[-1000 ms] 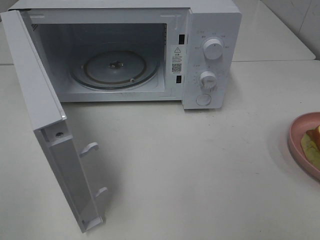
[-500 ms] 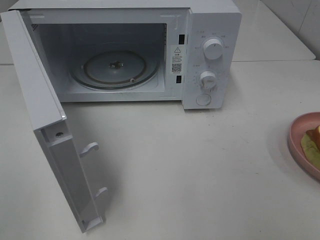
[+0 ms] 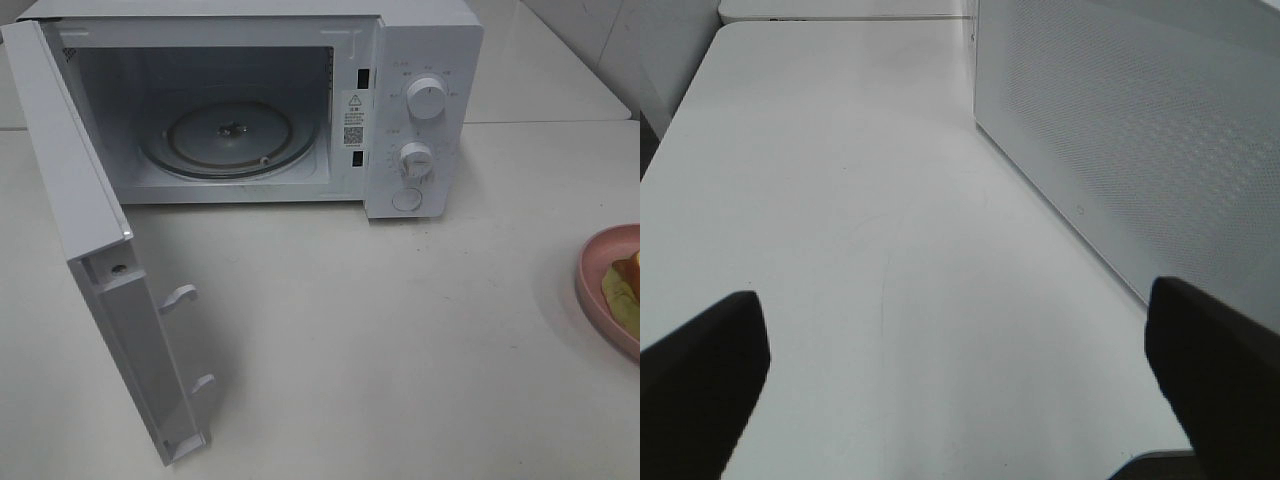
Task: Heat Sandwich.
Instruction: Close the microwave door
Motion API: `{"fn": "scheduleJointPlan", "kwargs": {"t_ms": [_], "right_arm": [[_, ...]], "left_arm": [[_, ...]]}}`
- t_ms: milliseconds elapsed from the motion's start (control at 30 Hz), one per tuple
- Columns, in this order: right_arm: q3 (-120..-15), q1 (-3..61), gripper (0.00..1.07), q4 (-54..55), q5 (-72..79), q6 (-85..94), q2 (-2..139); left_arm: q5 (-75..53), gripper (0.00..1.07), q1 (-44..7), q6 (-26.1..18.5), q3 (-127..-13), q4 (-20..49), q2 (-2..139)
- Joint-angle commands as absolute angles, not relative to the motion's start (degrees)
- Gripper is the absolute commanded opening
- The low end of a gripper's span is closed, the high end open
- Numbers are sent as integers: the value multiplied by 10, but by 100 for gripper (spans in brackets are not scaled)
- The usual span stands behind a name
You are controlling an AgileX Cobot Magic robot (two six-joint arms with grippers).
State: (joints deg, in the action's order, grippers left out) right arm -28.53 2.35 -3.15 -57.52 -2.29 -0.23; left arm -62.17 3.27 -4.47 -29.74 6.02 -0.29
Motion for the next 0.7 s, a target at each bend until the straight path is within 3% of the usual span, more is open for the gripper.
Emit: {"fn": "scheduleJointPlan", "kwargs": {"t_ms": [33,267,400,433,567,600,633,700], "right_arm": [[-285,19,76,-32,-571,-26,-18],[-285,19,76,-32,-571,-26,-18],[-285,19,76,-32,-571,-22,-18],[-285,19,76,-32,-571,-22,-18],[-285,19,76,-32,-571,-22,-18],[-285,19,76,-32,-571,-22,-18],[-285,19,76,-32,-571,-22,-18],[-285,19,76,-32,-571,-22,-18]], "left_arm": [[-607,98,29,-36,-303,61,-6],[-564,94,29,-36,-312,58,49],[-513,77,29,-36,-312,58,100],[-513,77,29,-36,-312,58,100],[-426,46,29,-36,-289,58,132],[-426,46,29,-36,-289,58,132],[-389,31,29,-37,-275,57,148],[-356,17,29,-37,-261,57,164]]}}
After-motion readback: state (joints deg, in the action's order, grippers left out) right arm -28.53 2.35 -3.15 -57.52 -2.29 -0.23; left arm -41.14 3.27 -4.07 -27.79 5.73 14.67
